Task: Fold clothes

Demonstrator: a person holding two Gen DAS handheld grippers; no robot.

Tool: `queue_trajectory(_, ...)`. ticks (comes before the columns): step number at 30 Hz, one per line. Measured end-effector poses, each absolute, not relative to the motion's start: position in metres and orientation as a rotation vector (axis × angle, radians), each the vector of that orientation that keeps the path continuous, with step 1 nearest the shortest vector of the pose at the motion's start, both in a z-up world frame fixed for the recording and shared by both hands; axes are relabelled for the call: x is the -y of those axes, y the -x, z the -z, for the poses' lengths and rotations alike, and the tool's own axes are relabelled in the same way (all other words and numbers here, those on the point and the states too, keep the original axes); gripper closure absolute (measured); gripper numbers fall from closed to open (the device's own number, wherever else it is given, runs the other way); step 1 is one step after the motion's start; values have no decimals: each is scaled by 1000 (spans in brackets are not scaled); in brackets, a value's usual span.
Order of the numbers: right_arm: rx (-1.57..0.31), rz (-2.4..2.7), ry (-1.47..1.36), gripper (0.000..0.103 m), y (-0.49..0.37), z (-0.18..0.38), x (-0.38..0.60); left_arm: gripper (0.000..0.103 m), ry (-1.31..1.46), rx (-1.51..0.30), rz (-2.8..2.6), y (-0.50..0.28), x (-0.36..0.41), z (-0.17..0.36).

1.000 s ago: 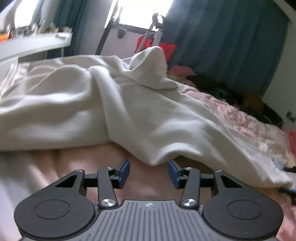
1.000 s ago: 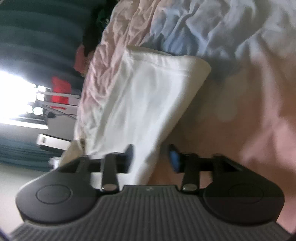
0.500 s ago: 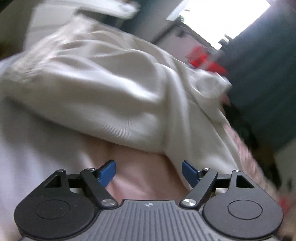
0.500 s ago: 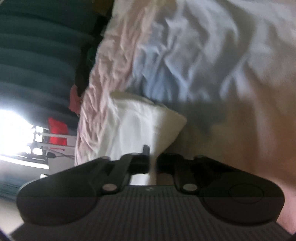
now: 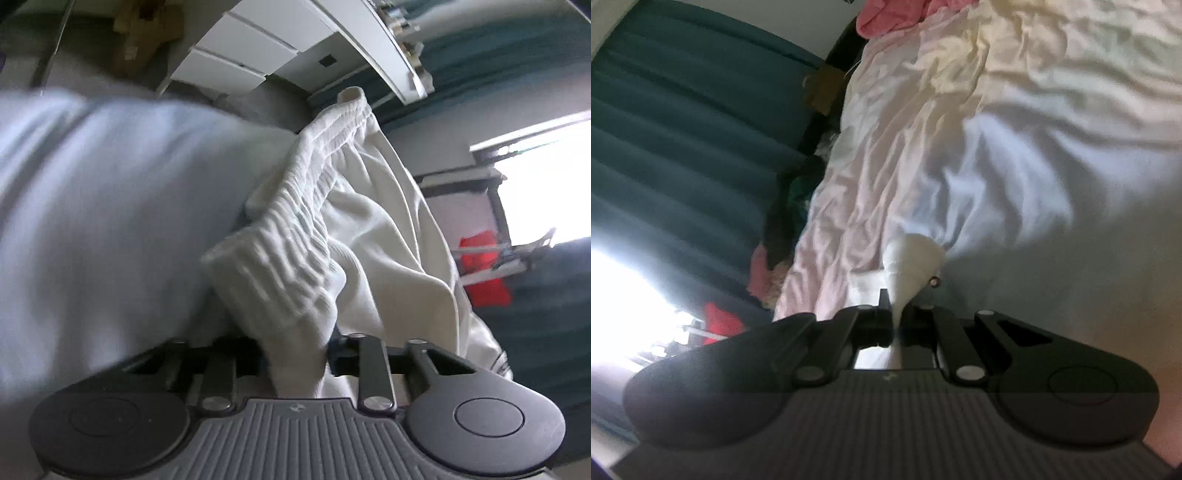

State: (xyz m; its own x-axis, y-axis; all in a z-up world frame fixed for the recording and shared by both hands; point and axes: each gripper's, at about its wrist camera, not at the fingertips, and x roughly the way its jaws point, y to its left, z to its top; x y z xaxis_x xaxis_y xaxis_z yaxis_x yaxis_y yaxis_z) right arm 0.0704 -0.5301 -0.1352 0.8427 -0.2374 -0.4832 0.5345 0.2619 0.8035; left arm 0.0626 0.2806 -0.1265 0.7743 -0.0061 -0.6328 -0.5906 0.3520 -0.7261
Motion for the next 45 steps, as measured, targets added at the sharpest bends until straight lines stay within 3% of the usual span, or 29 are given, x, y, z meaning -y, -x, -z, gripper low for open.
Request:
queue_trajectory(1, -291, 543, -1185, 98, -69, 136, 534, 83, 1134, -611, -409, -64, -284, 119)
queue_trajectory(2, -293, 553, -1170, 98, -67, 136, 537, 93, 1104, -621, -408, -65, -288, 112)
queue_trajectory(8, -306, 687, -987, 98, -56, 128, 546, 94, 979, -688, -400, -46, -340, 55)
queue_trajectory(13, -468, 800, -1004, 98, -52, 149, 556, 91, 855, -865, -383, -31, -351, 71)
queue_trajectory(16, -532, 797, -942, 97, -55, 151, 553, 72, 710, -895, -361, -24, -338, 73)
queue_trajectory(18, -553, 798, -872, 94, -60, 145, 545, 45, 599, -901, -357, -17, -323, 67)
queue_trajectory(20, -577, 795, -802, 93, -64, 135, 536, 30, 481, -884, -364, -13, -308, 53)
queue_trajectory(21, -578, 802, -767, 88, -65, 130, 532, 21, 417, -867, -377, -11, -301, 45)
queue_trajectory(23, -554, 810, -708, 65, -63, 118, 527, 14, 293, -809, -377, -2, -278, 27)
queue_trajectory(24, -533, 811, -676, 42, -62, 111, 524, 8, 248, -779, -380, -1, -266, 20)
queue_trajectory(25, -504, 808, -640, 27, -61, 103, 521, 4, 222, -743, -379, 0, -253, 15)
queue_trajectory(26, -477, 798, -603, 24, -60, 95, 516, 0, 196, -707, -378, 0, -240, 9)
queue_trajectory(34, -359, 563, -404, 26, -60, 39, 450, 0, 160, -557, -251, -46, -116, 16)
queue_trajectory(45, -440, 278, -233, 26, -91, 33, 384, 0, 137, -701, -237, -154, 9, 130)
